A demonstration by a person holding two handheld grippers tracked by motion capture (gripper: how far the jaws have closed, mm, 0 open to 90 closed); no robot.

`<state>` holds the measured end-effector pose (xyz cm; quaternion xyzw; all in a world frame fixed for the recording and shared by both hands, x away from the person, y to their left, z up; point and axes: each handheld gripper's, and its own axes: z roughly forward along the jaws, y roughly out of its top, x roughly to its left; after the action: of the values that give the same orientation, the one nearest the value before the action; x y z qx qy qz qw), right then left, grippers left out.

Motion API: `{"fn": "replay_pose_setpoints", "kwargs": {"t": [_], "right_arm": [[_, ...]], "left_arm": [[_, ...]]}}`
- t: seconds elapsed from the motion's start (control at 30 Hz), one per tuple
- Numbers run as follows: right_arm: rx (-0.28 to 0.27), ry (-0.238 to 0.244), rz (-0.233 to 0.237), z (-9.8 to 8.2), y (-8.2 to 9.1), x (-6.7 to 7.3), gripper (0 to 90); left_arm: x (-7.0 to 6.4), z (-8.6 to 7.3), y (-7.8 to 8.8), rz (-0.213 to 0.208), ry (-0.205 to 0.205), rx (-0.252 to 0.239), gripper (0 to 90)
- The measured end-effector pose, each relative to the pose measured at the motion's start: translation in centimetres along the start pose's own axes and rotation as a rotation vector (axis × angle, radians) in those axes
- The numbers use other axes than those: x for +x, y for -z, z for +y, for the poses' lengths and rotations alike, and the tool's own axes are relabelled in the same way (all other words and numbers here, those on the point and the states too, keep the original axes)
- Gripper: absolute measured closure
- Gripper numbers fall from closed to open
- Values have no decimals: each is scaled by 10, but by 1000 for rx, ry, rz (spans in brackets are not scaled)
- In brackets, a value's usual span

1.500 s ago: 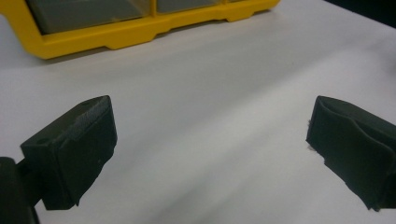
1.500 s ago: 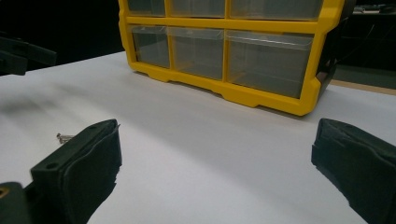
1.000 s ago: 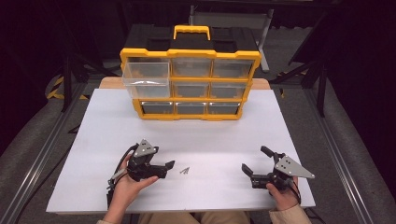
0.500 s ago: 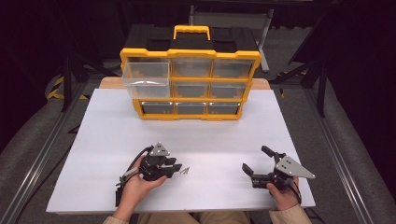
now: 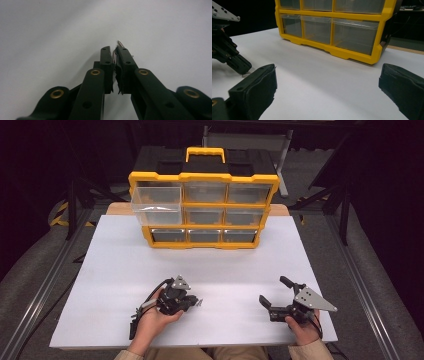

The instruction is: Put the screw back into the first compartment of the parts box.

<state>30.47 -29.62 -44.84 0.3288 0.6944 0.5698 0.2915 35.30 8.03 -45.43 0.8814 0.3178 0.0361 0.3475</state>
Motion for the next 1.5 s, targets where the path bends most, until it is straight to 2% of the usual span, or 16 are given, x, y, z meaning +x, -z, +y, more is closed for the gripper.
{"fn": "replay_pose_setpoints", "kwargs": {"t": [0.13,0.27,0.5,0.57,0.73,0.8,0.9,0.97,1.1,1.3,1.4,1.5], "right_arm": [[3,0,0,0,0,0,20],[4,6,2,0,0,1,20],[3,0,2,0,-1,-1,20],[2,1,2,0,-1,0,19],[3,-1,3,0,-1,0,20],[-1,3,2,0,0,-1,20],[-3,2,4,1,0,0,20],[-3,0,5,1,0,-1,20],[-3,1,9,1,0,0,20],[-4,0,12,1,-1,0,20],[-5,4,11,1,0,0,20],[-3,6,12,1,0,0,20]], "left_arm": [[0,4,-1,6,4,26,857],[0,6,-1,1,33,46,876],[0,8,-1,3,48,56,879],[2,8,-1,-16,73,54,879],[4,13,2,-46,86,74,879],[4,15,6,-55,94,81,879],[7,21,13,-101,117,70,879],[9,25,20,-103,128,86,879],[13,34,33,-142,133,78,879],[15,50,54,-132,115,113,879],[16,63,68,-124,89,147,878],[15,74,79,-123,93,170,878]]}}
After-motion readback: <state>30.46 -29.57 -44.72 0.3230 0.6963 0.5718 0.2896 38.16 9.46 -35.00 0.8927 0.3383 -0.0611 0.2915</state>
